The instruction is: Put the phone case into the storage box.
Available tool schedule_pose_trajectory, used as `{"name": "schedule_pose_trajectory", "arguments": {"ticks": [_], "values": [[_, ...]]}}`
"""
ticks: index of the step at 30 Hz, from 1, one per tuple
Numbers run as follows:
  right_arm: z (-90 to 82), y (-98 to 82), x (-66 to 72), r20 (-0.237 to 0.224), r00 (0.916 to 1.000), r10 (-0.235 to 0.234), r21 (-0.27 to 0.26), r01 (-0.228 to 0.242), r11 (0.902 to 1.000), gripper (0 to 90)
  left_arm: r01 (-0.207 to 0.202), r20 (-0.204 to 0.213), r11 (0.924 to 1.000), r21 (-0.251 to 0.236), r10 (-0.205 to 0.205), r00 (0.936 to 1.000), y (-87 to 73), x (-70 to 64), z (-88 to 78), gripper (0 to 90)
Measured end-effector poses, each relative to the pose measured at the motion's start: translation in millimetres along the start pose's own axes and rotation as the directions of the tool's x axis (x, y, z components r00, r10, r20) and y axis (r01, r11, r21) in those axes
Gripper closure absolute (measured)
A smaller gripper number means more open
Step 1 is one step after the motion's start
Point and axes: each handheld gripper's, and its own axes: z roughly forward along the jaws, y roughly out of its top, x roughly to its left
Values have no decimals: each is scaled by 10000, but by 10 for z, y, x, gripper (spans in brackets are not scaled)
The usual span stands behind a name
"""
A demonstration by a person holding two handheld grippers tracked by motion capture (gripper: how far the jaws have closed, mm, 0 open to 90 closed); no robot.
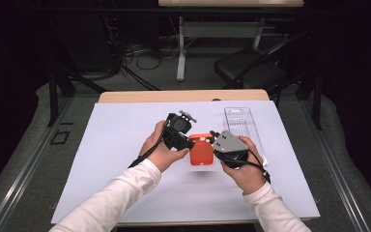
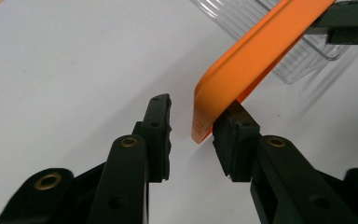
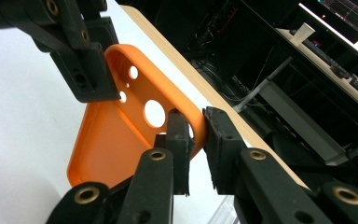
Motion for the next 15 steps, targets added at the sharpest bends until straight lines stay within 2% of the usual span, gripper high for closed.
{"name": "schedule_pose_trajectory", "arguments": {"ticks": [2, 5, 10, 13, 15], "values": [[-7, -8, -14, 13, 10000, 18, -25, -18, 10000, 805, -8, 31, 9999, -107, 8, 10000, -10, 14, 0, 651], [-17, -21, -38, 34, 10000, 76, -85, -76, 9999, 805, 36, 298, 9998, -211, -30, 9996, -29, 43, -6, 638], [-32, -40, -76, 57, 9998, 181, -241, -179, 9995, 805, -215, 289, 9983, -535, 231, 9993, -88, 77, -10, 594], [-40, -47, -89, 112, 9997, 229, -352, -225, 9991, 805, -390, 641, 9969, -688, 434, 9970, -113, 94, -15, 581], [-48, -49, -97, 145, 9997, 213, -434, -207, 9988, 805, -335, 778, 9960, -825, 400, 9962, -129, 110, -26, 581]]}}
